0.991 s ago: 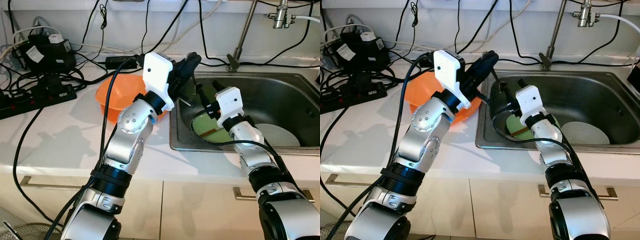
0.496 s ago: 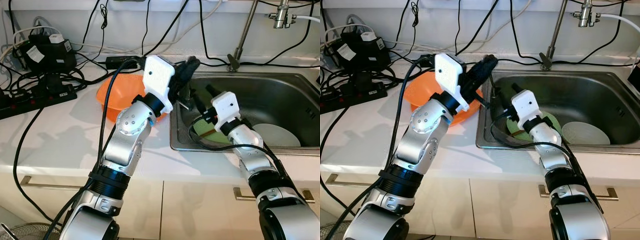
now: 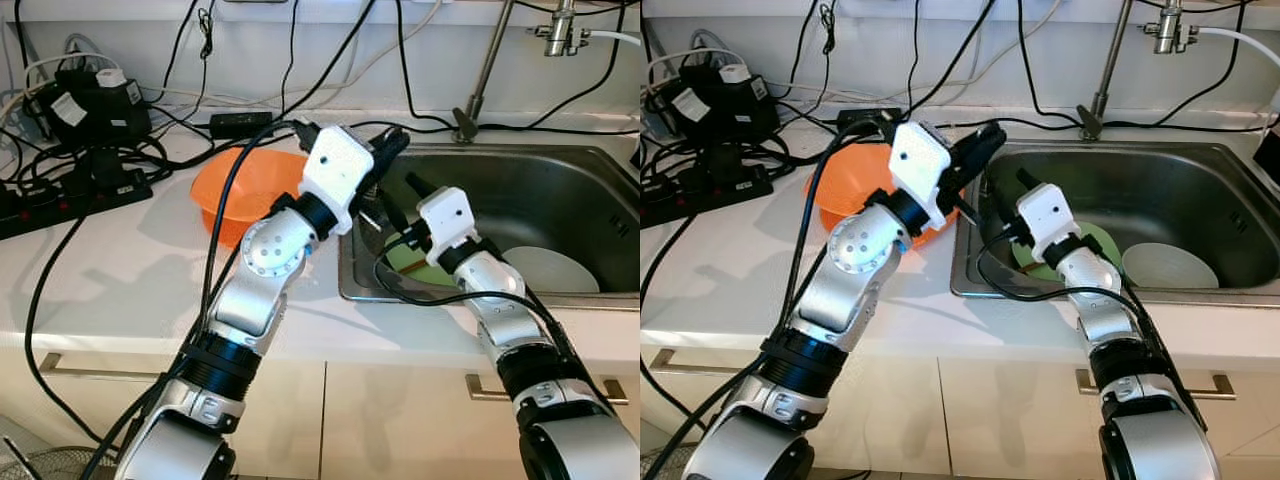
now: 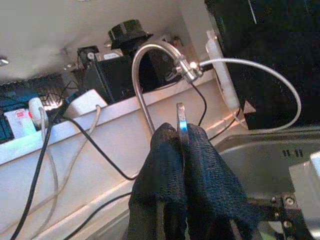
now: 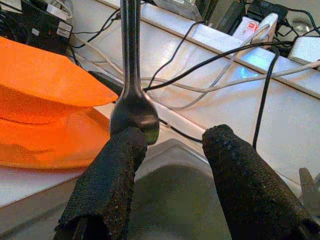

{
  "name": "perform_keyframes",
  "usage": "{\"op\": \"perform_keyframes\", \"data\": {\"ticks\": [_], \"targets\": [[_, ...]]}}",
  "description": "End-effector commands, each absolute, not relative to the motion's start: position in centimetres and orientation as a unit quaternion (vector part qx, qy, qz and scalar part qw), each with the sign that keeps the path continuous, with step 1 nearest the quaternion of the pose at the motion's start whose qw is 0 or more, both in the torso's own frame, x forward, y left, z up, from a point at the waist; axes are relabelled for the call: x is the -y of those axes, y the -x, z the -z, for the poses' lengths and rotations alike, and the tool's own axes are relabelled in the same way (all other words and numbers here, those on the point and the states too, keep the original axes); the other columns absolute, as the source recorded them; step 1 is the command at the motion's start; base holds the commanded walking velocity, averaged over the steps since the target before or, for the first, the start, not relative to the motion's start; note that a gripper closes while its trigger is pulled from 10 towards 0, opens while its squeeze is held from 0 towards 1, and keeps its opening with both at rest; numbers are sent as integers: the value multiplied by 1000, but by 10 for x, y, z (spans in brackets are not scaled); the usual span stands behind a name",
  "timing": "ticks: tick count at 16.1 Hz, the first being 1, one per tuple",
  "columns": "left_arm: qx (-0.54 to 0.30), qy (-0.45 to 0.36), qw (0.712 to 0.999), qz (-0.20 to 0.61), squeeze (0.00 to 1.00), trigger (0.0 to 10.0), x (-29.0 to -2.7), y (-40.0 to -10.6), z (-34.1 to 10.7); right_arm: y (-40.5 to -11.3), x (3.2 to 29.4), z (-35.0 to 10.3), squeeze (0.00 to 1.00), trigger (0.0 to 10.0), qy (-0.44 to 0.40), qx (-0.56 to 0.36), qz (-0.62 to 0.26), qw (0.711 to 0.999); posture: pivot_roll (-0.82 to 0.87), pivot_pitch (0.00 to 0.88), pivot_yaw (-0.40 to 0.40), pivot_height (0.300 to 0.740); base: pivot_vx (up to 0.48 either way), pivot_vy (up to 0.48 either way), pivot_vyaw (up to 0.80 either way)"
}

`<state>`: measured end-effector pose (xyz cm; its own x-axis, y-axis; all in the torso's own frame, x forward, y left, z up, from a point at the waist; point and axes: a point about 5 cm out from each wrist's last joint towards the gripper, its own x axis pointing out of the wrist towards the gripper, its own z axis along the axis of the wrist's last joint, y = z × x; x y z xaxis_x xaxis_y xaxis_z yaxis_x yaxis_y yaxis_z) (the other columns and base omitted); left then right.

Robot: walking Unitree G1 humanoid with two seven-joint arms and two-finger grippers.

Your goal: Kitchen organization

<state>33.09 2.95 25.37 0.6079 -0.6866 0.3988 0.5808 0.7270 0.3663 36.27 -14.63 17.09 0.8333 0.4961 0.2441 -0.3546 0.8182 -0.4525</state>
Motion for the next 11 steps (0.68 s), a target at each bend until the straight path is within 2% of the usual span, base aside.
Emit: {"op": "perform_keyframes", "data": {"ticks": [1, 11], "targets": [[270, -112, 885, 362, 0, 10000, -24, -330, -256, -362, 143, -178, 0, 10000, 203, 192, -234, 931, 11, 0, 54, 740, 0, 0, 0], [309, -118, 893, 307, 0, 10000, -31, -336, -262, -355, 130, -185, 0, 10000, 178, 206, -280, 921, 10, 0, 55, 740, 0, 0, 0]]}}
